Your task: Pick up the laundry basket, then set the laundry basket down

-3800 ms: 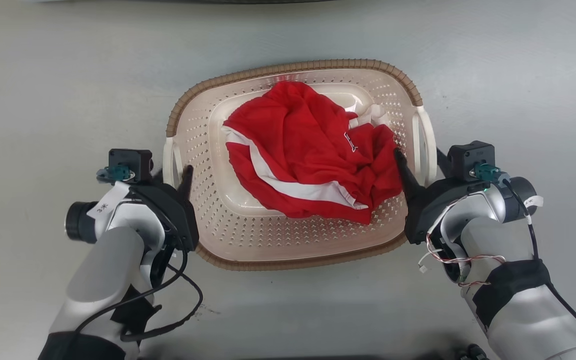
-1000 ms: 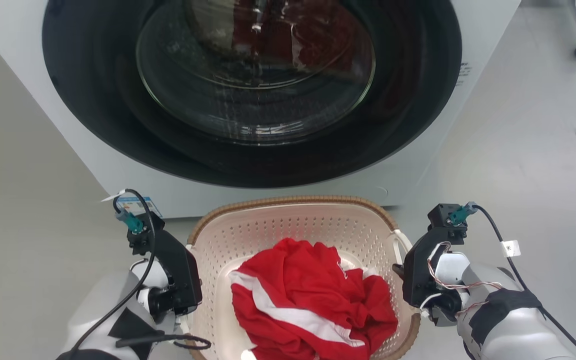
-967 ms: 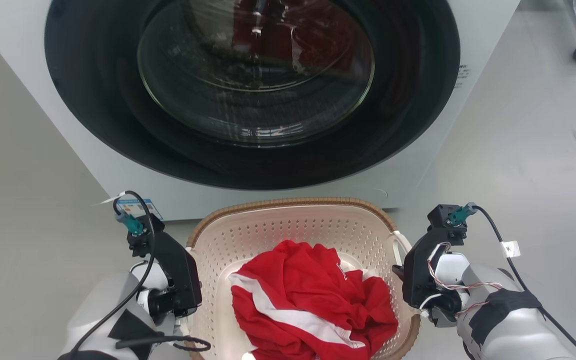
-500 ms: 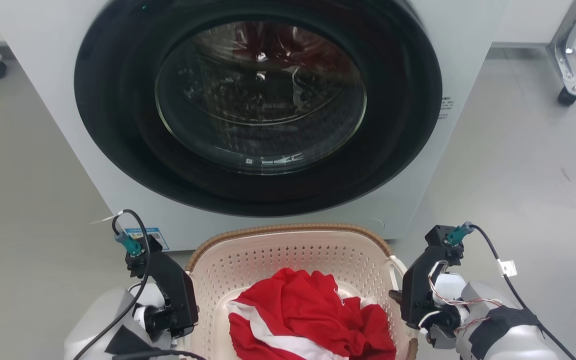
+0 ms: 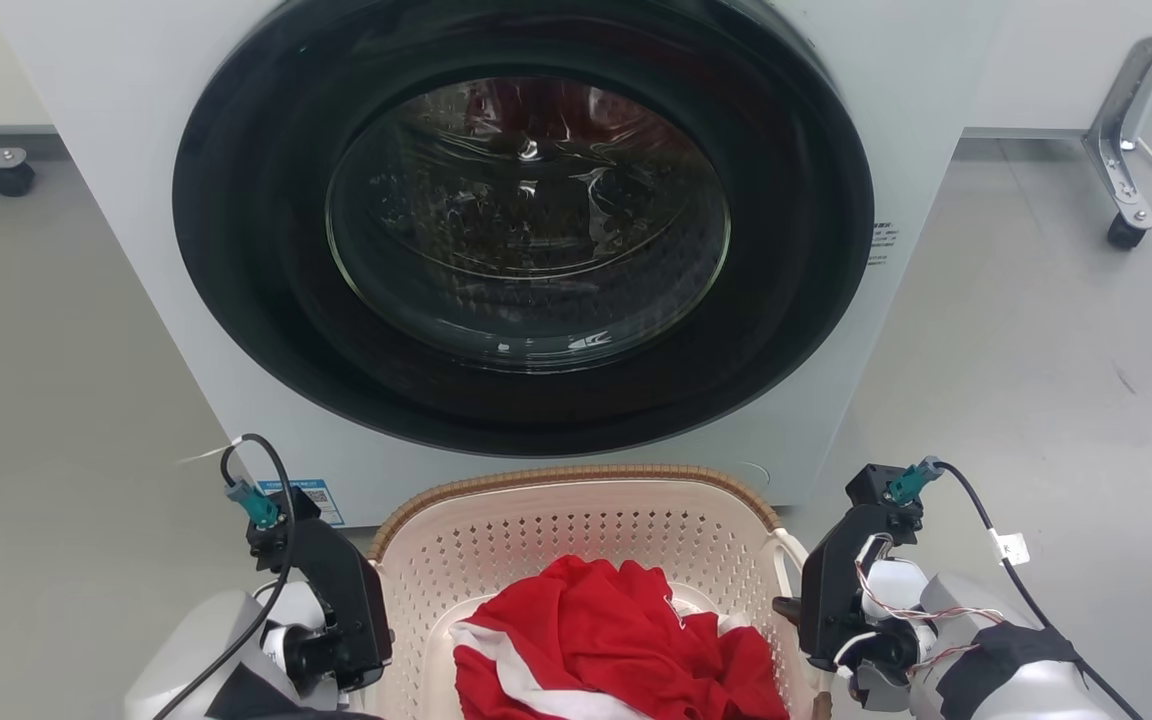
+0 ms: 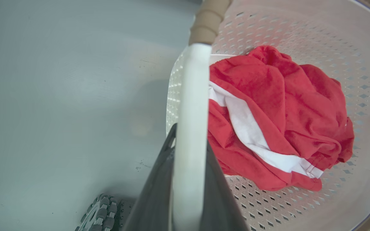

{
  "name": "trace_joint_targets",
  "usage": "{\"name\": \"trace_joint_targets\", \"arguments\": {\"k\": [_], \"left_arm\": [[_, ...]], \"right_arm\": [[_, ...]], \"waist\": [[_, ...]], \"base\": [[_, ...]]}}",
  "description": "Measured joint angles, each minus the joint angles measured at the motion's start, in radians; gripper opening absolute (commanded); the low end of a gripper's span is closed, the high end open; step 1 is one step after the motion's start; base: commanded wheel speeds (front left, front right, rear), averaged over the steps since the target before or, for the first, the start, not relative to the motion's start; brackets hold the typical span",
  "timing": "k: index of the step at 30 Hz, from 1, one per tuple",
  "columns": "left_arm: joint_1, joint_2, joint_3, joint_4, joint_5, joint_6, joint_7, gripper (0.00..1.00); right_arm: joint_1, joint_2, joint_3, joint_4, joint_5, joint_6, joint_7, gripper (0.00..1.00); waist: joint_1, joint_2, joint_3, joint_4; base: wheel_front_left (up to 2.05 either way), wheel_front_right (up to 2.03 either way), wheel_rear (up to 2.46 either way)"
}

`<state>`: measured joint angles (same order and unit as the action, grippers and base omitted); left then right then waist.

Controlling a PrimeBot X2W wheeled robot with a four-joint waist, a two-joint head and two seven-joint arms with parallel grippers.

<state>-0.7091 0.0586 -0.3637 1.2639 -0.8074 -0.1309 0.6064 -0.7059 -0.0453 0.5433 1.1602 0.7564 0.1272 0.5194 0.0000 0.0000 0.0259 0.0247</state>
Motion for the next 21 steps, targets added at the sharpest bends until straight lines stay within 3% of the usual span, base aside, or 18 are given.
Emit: {"name": "trace_joint_targets", "arguments": {"k": [21], "left_arm": [[0.005, 0.007, -0.010, -0.002, -0.008, 0.000, -0.001, 0.00]], "right_arm": [[0.002, -0.003, 0.035, -0.012, 0.040, -0.004, 0.009, 0.00]], "waist": [[0.0000, 0.0001, -0.004, -0.008]], "base": [[0.00, 0.00, 0.00]]}}
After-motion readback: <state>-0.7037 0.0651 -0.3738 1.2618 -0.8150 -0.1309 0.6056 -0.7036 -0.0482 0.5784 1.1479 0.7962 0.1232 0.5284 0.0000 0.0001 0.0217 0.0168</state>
